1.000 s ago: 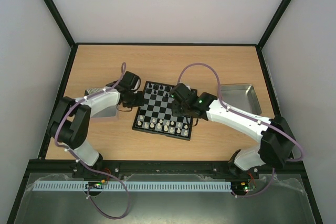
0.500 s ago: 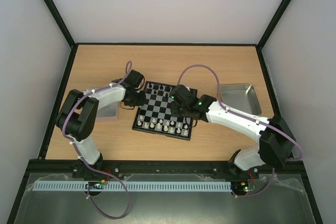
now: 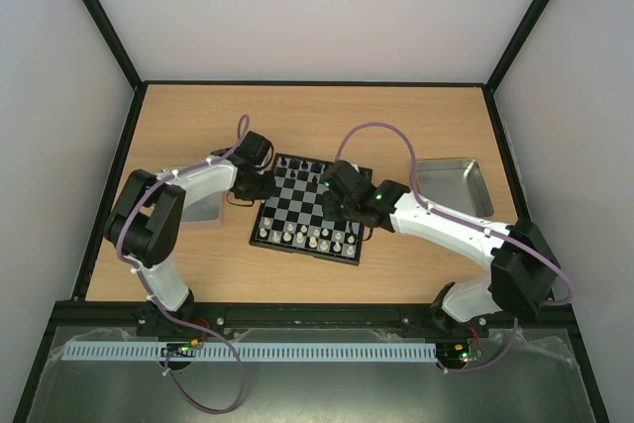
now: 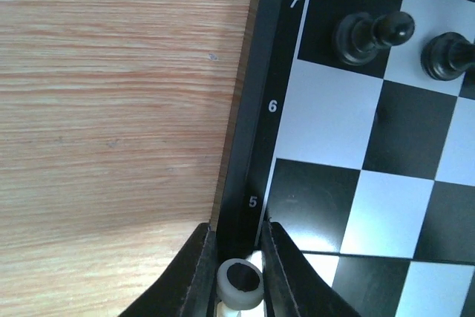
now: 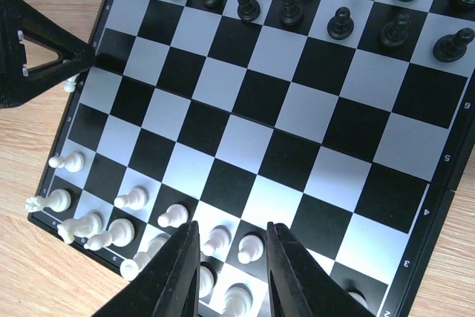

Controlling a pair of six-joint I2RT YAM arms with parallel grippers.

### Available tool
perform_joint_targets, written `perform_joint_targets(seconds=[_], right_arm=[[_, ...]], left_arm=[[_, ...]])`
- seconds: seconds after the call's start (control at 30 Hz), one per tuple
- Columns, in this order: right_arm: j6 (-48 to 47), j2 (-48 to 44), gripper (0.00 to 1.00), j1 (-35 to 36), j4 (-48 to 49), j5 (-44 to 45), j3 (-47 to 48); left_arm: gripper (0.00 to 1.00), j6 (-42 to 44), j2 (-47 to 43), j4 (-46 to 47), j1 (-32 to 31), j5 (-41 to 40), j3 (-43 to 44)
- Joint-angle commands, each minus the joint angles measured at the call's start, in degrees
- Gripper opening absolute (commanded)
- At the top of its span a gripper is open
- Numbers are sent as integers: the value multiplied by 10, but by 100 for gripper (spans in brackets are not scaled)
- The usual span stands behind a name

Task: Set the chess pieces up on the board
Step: Pick up the chess piece from the chessboard, then place the chess piece on the chessboard.

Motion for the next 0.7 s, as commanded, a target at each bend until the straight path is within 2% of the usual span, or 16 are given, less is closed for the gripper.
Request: perform_joint_targets(seconds=[0.0, 0.13, 0.27, 0.4, 0.47, 0.67], right_arm=[[9, -21, 24, 2, 32, 8, -11], [12, -29, 26, 1, 105, -13, -33], [6, -28, 28, 2, 218, -52, -55], [-9, -18, 37, 3, 309, -74, -64], [-18, -14, 43, 4, 339, -84, -65], [-28, -14, 51, 10, 376, -91, -80]], left_arm=[[14, -23, -49, -18, -3, 6, -4], [14, -78, -99, 14, -3, 58, -35], [14, -173, -144, 70, -1, 138, -68], [17, -331, -187, 170, 3, 240, -118], [14, -429, -199, 233, 5, 290, -140], [14, -593, -236, 294, 7, 330, -173]])
